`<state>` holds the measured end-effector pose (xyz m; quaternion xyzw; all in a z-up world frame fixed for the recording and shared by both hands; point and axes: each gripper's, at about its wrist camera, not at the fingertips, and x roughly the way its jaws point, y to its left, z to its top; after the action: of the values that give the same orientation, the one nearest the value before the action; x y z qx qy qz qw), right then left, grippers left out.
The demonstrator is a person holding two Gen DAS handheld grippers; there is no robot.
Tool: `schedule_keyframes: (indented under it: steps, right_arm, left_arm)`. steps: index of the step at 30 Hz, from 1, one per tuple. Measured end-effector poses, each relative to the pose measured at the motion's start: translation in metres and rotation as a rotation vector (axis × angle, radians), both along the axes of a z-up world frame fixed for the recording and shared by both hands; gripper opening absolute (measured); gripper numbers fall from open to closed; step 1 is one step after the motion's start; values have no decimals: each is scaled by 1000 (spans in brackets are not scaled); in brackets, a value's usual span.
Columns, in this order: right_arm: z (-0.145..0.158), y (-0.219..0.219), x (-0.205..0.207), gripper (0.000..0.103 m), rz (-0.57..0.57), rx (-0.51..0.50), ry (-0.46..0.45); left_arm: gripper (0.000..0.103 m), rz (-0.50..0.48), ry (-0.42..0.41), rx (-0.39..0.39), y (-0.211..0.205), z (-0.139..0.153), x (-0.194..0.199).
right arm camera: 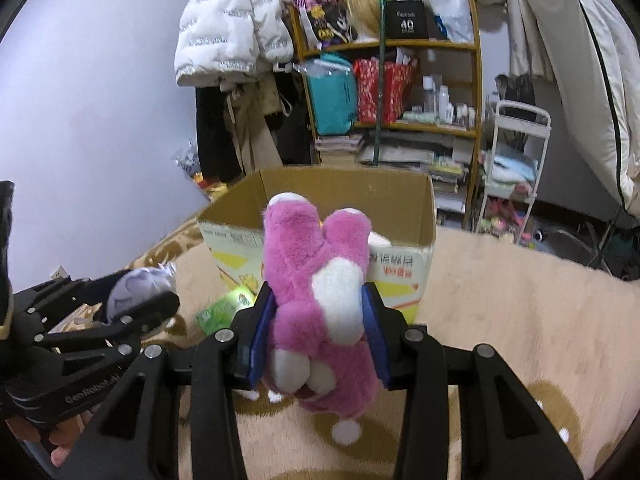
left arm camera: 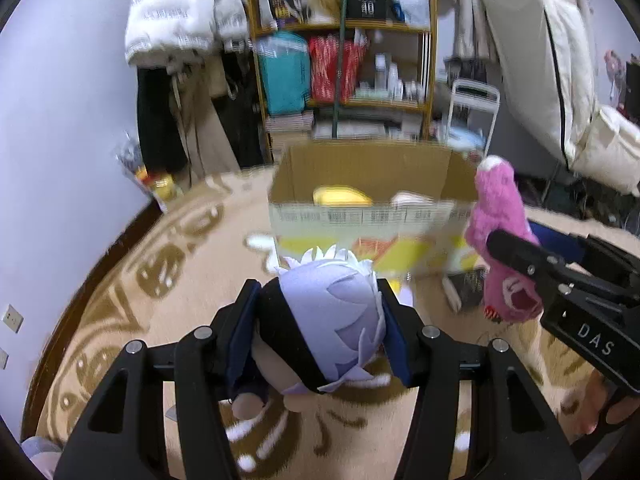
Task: Organize soft objects
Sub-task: 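Lift the white-haired doll with the left tool while the right tool lifts the pink bear, then carry the doll with the left tool while the right tool carries the bear over the box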
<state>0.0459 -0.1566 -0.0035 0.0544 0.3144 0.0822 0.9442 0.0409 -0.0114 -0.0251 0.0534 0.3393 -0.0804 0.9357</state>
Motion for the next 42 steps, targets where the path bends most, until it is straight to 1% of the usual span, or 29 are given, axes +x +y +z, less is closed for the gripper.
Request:
schedule_keyframes:
  steps: [3,6,12,18,22,25,29,33,42]
  right_arm:
    - [7,-1,0,45,1,9,-29]
    - [16,-4,1,45,1,28,-59]
    - [34,-6,8,45,-5,25,-129]
    - [50,-13,26,45,3,59,-169]
    - [59,-12,37,45,-1,21,-209]
    - [64,-14,49,45,-19,5,-230]
    - [66,-18,61,45,-31,-9,-252]
    - [66,-23,69,45,-31,-7,-254]
    - [59,-25,85,46,-21,-4,-247]
  left_arm:
    - [55,-2,-50,-29,8,8,-1]
    - [55,5,-90,-30,9,16,-4]
    - [55,10,-195,-16,7,36,-3]
    - [55,2,-249,-9,4,50,11]
    - [55,-2,-263,-17,2,61,25]
    - [55,8,-309,14,-2,69,36]
    - [55,9,-323,-2,-3,77,53]
    - [55,4,-334,-33,-4,80,68]
    - [56,-14,-339,-72,-6,70,87]
